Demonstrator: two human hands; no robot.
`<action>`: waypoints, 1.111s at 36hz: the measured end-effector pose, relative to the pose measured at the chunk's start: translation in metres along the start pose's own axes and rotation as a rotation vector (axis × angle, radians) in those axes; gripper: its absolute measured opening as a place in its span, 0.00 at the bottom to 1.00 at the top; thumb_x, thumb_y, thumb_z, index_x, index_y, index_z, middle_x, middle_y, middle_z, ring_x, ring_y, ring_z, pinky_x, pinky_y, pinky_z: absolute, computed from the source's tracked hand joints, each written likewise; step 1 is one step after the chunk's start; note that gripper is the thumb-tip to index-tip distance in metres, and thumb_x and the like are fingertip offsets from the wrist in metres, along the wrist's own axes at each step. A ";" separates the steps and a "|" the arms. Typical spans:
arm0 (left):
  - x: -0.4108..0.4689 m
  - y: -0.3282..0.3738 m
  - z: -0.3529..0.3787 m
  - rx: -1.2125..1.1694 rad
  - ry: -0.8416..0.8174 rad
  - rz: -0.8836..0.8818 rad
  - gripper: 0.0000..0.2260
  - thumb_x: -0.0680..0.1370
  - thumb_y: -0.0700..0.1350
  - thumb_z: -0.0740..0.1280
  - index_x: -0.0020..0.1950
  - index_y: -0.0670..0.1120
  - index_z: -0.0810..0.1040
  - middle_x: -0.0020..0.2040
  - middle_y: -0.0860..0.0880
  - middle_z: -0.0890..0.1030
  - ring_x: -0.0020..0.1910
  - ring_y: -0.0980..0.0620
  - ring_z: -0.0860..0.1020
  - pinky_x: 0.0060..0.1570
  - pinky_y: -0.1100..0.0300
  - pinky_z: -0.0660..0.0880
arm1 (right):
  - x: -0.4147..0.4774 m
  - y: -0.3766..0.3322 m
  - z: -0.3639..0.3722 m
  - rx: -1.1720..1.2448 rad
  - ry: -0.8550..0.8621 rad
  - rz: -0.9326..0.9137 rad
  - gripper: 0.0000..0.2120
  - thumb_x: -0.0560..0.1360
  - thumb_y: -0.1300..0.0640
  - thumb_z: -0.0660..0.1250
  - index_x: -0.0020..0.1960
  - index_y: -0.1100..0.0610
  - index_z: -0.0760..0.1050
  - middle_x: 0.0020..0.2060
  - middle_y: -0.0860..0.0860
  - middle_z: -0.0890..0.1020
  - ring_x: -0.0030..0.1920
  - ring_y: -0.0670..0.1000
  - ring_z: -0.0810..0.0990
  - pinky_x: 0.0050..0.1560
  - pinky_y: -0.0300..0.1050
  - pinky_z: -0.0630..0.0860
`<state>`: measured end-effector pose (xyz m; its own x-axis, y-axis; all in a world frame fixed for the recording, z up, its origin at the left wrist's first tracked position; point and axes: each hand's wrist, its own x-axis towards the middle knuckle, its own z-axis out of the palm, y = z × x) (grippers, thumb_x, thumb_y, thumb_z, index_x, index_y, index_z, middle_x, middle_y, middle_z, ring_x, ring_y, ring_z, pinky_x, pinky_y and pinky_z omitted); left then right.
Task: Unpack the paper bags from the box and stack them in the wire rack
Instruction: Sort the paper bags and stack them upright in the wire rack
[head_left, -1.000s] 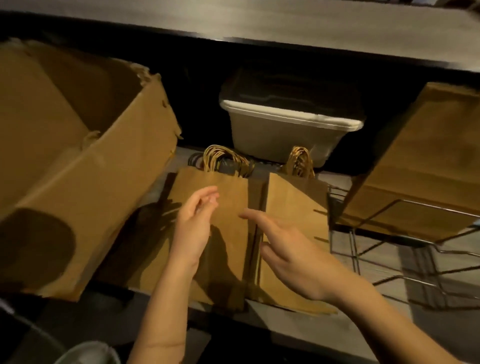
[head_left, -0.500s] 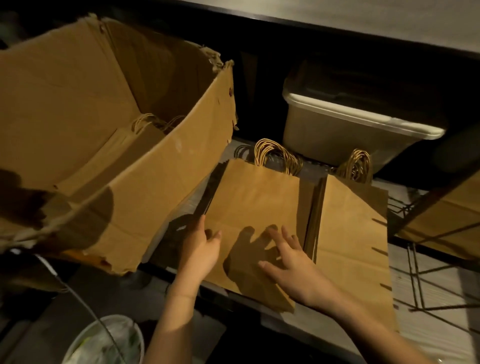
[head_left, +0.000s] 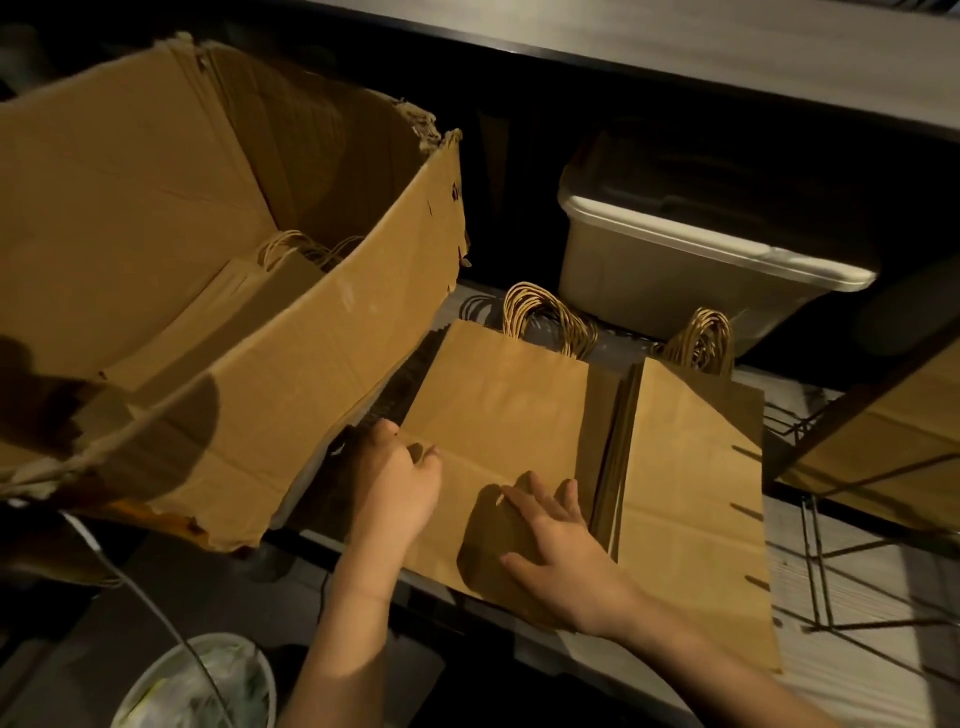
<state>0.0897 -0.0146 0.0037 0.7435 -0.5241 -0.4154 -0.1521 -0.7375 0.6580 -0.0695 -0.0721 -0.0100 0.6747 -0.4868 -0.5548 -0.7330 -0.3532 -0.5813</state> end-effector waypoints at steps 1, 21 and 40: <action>-0.002 0.001 0.000 -0.008 0.017 0.019 0.24 0.79 0.47 0.63 0.72 0.43 0.60 0.68 0.44 0.69 0.64 0.45 0.70 0.59 0.51 0.72 | 0.000 0.001 0.001 -0.012 -0.005 -0.003 0.32 0.79 0.52 0.62 0.77 0.47 0.49 0.77 0.52 0.42 0.73 0.63 0.31 0.75 0.57 0.41; -0.068 0.027 -0.016 0.118 0.422 0.460 0.15 0.82 0.49 0.55 0.66 0.51 0.73 0.57 0.52 0.80 0.54 0.49 0.78 0.46 0.53 0.75 | -0.029 0.022 -0.009 0.414 0.057 -0.242 0.23 0.77 0.57 0.65 0.70 0.46 0.63 0.75 0.43 0.55 0.75 0.45 0.48 0.75 0.48 0.55; -0.109 0.062 0.000 -0.783 0.152 0.240 0.11 0.82 0.50 0.56 0.62 0.61 0.70 0.54 0.61 0.76 0.54 0.62 0.74 0.56 0.60 0.69 | -0.108 0.059 -0.091 0.926 0.648 -0.269 0.13 0.74 0.64 0.67 0.53 0.48 0.75 0.48 0.48 0.83 0.50 0.44 0.82 0.52 0.40 0.78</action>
<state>-0.0009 -0.0029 0.0900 0.8367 -0.5250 -0.1556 0.1374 -0.0738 0.9878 -0.1936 -0.1135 0.0699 0.4316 -0.8971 -0.0945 -0.0486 0.0815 -0.9955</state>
